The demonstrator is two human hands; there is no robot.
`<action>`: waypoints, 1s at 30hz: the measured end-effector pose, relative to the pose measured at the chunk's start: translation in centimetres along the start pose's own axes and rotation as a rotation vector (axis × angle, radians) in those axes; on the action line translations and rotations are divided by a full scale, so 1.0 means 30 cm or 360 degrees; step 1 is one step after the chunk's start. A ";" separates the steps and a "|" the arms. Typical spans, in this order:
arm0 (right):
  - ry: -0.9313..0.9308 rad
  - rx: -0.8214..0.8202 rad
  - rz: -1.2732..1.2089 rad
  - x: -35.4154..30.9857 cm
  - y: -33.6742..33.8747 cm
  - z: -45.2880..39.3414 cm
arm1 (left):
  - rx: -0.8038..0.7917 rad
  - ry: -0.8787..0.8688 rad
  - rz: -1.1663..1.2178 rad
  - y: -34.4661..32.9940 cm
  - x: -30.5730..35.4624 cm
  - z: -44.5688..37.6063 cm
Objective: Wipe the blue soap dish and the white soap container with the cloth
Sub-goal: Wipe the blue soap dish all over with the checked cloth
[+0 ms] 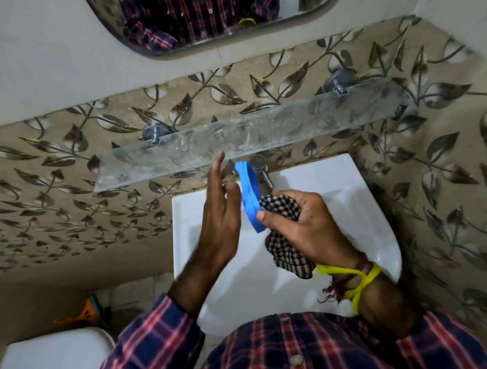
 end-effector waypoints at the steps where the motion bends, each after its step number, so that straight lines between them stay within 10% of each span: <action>1: -0.0127 0.0022 -0.0123 -0.003 0.014 -0.003 | -0.0027 -0.0283 -0.0233 0.007 -0.001 0.038; 5: -0.0579 -0.0183 -0.0528 -0.015 0.041 -0.016 | -0.0283 -0.1095 -0.0732 -0.022 -0.025 0.099; 9: -0.0711 -0.0392 -0.0667 -0.044 0.022 -0.019 | -0.0250 -0.1191 -0.0742 -0.059 -0.022 0.039; 30: -0.0653 -0.0090 -0.0802 0.013 -0.037 -0.021 | -0.0438 0.0073 0.0491 -0.131 -0.067 0.067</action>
Point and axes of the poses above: each hand's wrist, its own z-axis away from the middle knuckle, its own y-axis out of the back of the hand, x = y × z, the point moved 4 cm from there along -z, towards the middle knuckle, and after that the axes turned 4 degrees about -y, right-handed, at the moved point
